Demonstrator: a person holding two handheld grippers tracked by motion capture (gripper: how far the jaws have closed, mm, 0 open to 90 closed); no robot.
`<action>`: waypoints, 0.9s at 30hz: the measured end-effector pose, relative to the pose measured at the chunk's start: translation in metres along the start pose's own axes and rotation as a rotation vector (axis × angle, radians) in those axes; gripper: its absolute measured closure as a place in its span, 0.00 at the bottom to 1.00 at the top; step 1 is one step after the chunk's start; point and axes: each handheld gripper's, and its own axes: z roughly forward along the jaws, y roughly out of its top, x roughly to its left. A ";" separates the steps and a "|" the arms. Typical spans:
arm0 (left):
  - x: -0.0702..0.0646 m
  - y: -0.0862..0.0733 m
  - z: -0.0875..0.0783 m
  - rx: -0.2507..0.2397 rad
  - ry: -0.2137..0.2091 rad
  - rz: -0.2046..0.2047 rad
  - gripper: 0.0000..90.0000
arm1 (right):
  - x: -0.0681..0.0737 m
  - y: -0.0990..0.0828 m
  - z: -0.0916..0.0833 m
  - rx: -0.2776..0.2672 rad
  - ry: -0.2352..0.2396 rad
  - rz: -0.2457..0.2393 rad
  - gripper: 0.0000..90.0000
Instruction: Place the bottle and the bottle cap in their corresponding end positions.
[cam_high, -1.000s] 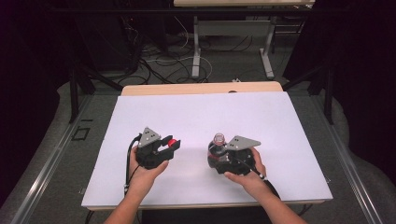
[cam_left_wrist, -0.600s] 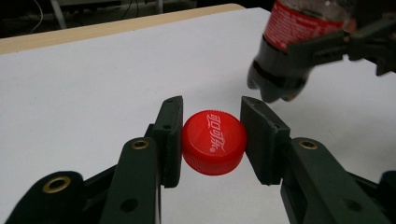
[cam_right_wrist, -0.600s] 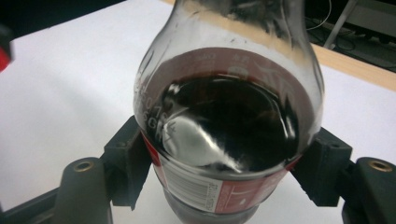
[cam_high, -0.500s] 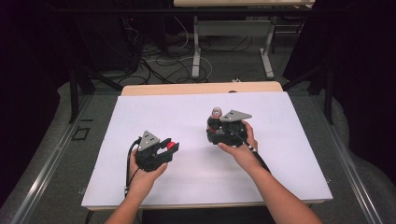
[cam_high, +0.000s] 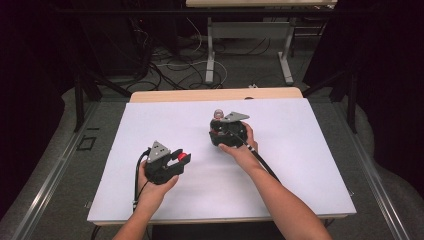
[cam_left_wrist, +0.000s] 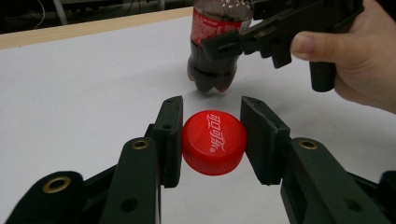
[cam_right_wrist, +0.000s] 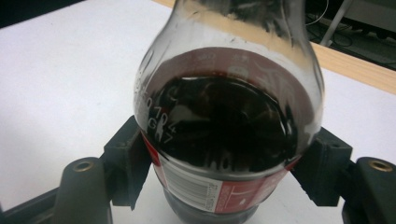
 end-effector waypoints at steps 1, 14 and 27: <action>0.001 0.000 0.000 -0.001 0.001 -0.002 0.68 | 0.000 -0.001 0.003 0.005 0.000 0.003 0.32; 0.006 -0.004 0.001 0.007 0.011 -0.018 0.68 | 0.000 -0.013 0.014 0.004 -0.007 0.031 0.31; -0.003 -0.003 0.028 0.037 -0.062 0.005 0.68 | -0.010 -0.017 -0.012 -0.044 0.003 0.067 0.14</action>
